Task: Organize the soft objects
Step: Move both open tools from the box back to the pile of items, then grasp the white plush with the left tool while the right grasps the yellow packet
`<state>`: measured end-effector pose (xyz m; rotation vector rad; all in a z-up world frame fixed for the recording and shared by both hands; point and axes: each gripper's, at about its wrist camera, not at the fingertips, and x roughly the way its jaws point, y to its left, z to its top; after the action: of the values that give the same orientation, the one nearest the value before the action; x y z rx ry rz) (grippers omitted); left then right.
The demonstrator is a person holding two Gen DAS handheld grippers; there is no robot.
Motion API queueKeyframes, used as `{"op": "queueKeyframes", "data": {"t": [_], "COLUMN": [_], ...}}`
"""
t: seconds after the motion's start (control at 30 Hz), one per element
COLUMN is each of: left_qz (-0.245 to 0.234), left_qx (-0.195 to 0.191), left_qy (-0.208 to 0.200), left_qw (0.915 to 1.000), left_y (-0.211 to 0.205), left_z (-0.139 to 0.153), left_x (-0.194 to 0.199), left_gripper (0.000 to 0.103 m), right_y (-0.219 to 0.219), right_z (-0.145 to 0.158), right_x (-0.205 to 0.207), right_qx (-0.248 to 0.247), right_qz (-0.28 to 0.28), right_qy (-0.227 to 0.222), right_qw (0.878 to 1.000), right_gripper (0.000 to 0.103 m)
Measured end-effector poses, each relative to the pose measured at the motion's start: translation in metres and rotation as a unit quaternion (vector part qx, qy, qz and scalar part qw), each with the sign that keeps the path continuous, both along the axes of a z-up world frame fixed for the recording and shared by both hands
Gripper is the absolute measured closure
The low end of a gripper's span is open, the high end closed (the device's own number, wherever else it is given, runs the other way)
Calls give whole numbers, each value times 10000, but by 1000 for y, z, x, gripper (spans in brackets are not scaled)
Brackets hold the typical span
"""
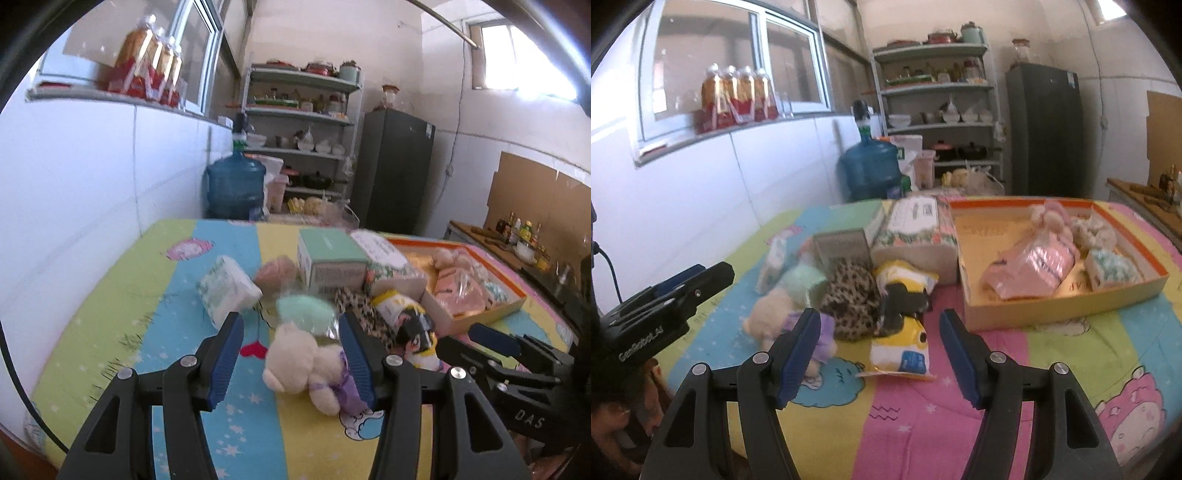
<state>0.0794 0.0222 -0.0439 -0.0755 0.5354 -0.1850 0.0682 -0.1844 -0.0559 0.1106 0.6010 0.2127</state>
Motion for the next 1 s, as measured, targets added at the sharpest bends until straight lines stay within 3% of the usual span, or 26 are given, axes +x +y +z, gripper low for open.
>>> {"op": "queueKeyframes", "data": {"t": [0.43, 0.9, 0.93, 1.0], "left_qz": [-192, -349, -355, -364], "left_qx": [-204, -314, -326, -344], "left_qy": [654, 788, 797, 817], "left_qw": [9975, 9958, 9957, 9954], "left_y": [-7, -12, -12, -13], "left_z": [-37, -43, -44, -44], "left_x": [30, 44, 45, 47], "left_gripper": [49, 48, 48, 48], "right_y": [3, 3, 2, 2], "right_z": [-23, -37, -39, -41], "right_x": [20, 33, 34, 35], "right_qx": [116, 197, 225, 189], "right_qz": [126, 124, 108, 33], "right_qy": [317, 626, 688, 731], "right_qw": [9994, 9978, 9973, 9971], "right_gripper": [34, 35, 37, 56]}}
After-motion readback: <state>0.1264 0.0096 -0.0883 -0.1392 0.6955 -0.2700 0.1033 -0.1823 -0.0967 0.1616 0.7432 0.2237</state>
